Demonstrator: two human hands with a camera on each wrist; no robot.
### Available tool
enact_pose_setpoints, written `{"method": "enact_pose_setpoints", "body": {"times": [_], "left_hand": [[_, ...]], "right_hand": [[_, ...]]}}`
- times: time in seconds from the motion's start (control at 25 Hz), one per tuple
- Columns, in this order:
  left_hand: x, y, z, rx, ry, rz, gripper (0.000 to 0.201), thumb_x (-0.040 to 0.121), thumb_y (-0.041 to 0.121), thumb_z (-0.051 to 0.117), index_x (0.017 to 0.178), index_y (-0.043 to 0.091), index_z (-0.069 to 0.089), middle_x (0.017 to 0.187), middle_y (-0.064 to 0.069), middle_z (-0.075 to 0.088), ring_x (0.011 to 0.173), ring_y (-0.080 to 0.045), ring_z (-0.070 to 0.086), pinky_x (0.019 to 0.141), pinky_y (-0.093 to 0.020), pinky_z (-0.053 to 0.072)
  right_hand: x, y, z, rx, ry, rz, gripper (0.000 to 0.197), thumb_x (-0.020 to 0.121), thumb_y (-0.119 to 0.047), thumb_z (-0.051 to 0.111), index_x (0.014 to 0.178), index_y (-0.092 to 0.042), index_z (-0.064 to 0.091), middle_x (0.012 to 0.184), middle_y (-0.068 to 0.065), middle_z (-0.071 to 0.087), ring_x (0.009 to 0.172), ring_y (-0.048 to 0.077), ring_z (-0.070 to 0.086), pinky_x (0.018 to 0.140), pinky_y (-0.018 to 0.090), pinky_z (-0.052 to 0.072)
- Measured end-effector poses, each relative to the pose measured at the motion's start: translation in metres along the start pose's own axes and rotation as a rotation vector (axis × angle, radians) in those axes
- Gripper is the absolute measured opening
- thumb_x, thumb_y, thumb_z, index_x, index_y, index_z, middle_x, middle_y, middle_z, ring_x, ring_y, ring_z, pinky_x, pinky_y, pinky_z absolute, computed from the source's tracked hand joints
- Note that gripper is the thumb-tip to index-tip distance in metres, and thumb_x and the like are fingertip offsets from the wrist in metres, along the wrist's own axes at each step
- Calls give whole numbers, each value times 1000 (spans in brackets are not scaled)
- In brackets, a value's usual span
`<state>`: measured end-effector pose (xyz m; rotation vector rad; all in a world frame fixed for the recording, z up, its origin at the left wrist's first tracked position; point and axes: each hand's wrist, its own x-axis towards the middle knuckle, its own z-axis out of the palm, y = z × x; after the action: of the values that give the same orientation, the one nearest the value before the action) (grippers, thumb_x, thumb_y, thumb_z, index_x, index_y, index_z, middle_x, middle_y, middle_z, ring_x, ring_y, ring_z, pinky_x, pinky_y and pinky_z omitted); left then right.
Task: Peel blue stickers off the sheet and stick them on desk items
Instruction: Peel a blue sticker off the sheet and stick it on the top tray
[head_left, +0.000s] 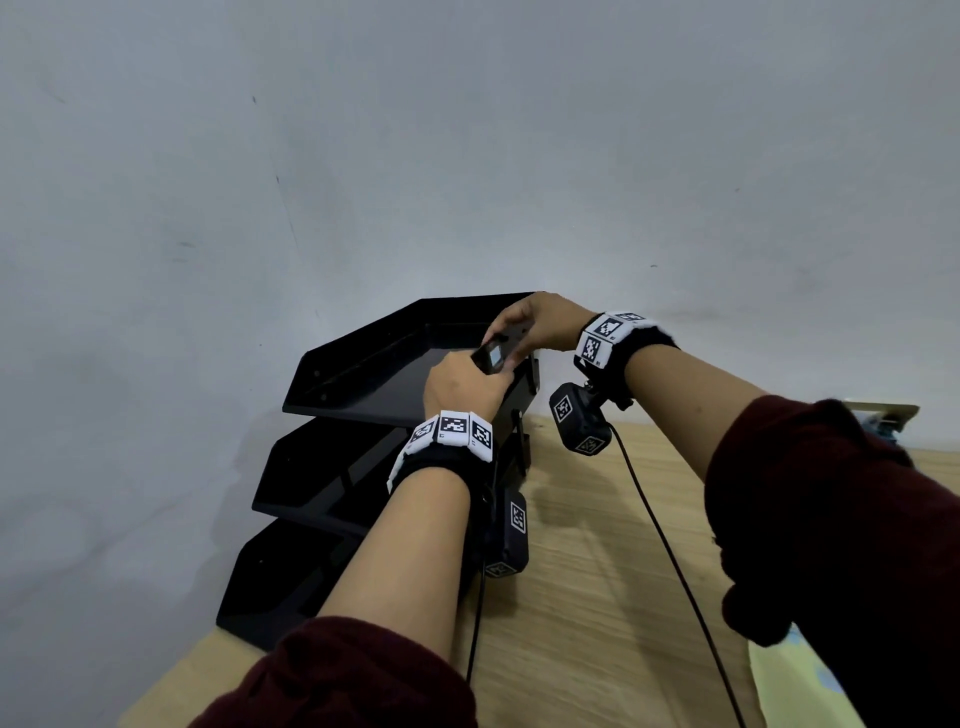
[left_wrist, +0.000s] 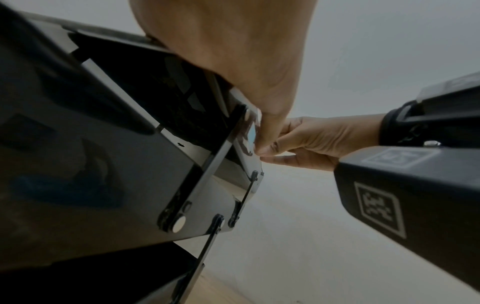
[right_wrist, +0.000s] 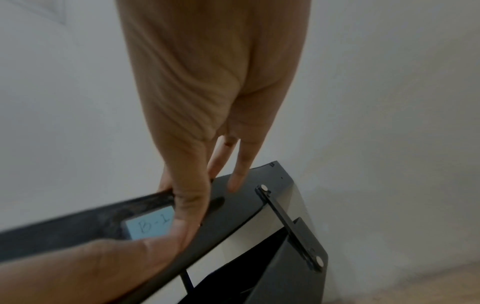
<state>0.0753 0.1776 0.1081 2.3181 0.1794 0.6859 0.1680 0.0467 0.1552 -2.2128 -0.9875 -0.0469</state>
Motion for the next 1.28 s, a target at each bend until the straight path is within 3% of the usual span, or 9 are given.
{"method": "enact_pose_setpoints", "body": {"times": [0.12,0.24,0.48,0.6,0.72,0.84,0.96,1.16,1.28], "left_hand": [[4,-3,2,48,3,15,34,79,42,66,94,12,75,90,-14,75,89,-34,70,69,-31,51],[7,-6,3,51,0,7,30,80,38,67,96,13,74,90,-13,74,89,-33,69,64,-27,46],[6,-5,3,-1,15,-18,33,79,42,69,96,14,75,91,-15,75,89,-34,70,71,-32,53],[6,-4,3,-46,24,-27,36,79,45,69,90,12,76,87,-15,75,85,-34,70,63,-29,48],[6,-5,5,-49,32,-30,33,80,42,67,91,11,76,86,-15,75,84,-34,70,63,-28,47],[4,-3,2,-55,29,-21,28,81,35,63,89,11,75,83,-15,74,82,-35,69,62,-27,46],[0,0,-1,-61,10,-26,24,78,30,62,85,10,74,74,-12,70,75,-33,66,61,-25,41],[-1,2,-1,-92,21,-52,44,76,54,64,83,12,73,71,-5,63,71,-28,63,62,-25,41],[2,-1,1,-115,40,-47,46,82,51,62,92,8,74,84,-15,73,83,-33,68,64,-26,41]], "right_hand": [[4,-5,8,-170,70,-18,39,60,-6,84,96,-9,70,89,-1,65,86,11,59,74,18,44],[8,-2,16,-148,131,-40,32,56,-1,83,82,-11,69,81,5,64,82,14,58,73,27,43],[13,0,12,-117,149,19,34,54,3,83,86,-4,74,65,-3,62,47,-13,54,49,0,38],[17,-2,8,-145,141,52,34,57,6,81,89,-3,75,63,-10,61,45,-15,54,47,-2,37],[17,-5,6,-190,106,74,35,56,3,83,89,-5,76,63,-11,61,53,-4,56,46,-1,36],[17,-10,3,-229,93,90,39,58,3,82,95,-6,76,71,-5,66,68,5,59,55,0,38],[14,-15,-1,-246,78,100,42,65,8,76,105,-4,73,98,12,73,95,18,65,82,20,47],[13,-6,-5,-170,18,80,35,68,-15,77,102,-23,77,96,0,77,90,5,64,84,16,48],[16,-1,0,-114,87,94,26,68,-23,75,94,-25,79,93,2,78,92,7,67,87,19,50]]}}
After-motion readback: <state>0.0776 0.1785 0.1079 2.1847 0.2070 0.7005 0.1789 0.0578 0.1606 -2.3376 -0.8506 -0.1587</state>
